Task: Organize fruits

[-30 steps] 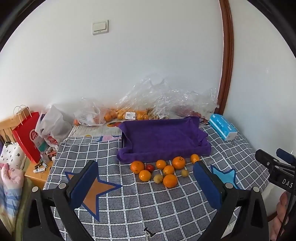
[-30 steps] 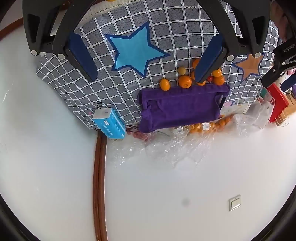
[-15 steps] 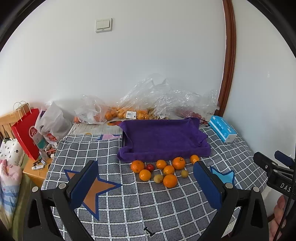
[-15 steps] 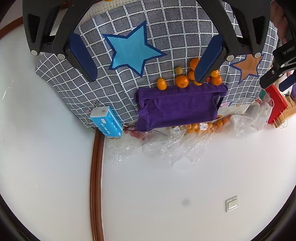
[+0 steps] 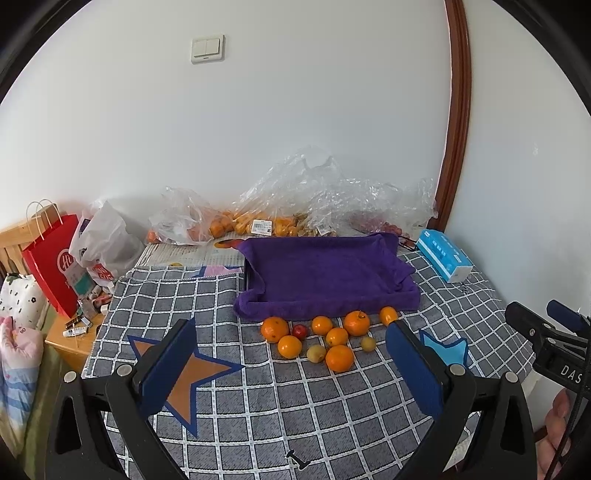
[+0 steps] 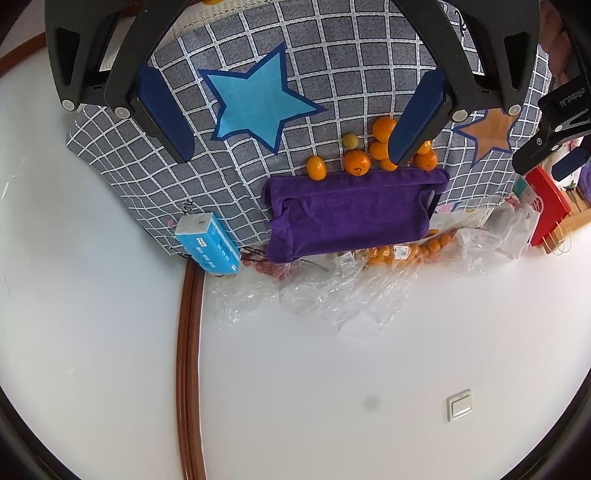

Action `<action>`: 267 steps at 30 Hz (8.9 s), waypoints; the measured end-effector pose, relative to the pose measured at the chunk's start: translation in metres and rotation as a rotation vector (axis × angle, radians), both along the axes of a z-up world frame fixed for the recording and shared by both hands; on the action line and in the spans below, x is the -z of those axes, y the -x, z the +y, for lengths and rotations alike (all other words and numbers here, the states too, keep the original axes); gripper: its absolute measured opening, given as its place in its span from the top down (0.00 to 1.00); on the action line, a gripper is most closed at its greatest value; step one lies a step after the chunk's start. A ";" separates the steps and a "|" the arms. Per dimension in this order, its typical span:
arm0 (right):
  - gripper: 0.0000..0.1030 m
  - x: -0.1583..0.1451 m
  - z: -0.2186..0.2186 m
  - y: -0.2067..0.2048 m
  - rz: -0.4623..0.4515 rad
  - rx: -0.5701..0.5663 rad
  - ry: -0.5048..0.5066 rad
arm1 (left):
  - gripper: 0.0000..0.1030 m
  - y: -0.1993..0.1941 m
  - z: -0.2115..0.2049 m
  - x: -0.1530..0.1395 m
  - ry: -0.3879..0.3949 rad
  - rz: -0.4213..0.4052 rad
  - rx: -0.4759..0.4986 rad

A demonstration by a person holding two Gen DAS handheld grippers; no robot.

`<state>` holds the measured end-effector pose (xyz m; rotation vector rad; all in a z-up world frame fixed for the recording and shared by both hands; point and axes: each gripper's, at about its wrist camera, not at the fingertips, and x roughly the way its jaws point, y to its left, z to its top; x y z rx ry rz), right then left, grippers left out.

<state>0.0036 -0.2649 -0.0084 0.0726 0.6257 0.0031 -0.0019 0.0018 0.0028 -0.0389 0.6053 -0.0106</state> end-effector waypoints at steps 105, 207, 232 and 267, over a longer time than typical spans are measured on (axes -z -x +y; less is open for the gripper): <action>0.69 0.178 0.025 -0.194 0.259 -0.164 -0.043 | 0.17 -0.141 0.069 0.146 0.134 0.251 0.029; 0.69 0.063 0.042 -0.247 0.035 -0.143 -0.029 | 0.62 -0.245 0.058 0.061 0.221 0.214 0.105; 0.69 0.135 0.035 -0.321 0.166 -0.101 -0.023 | 0.62 -0.326 0.026 0.125 0.169 0.349 0.156; 0.39 0.129 0.041 -0.307 0.255 -0.069 -0.003 | 0.40 -0.297 0.009 0.113 0.125 0.335 0.207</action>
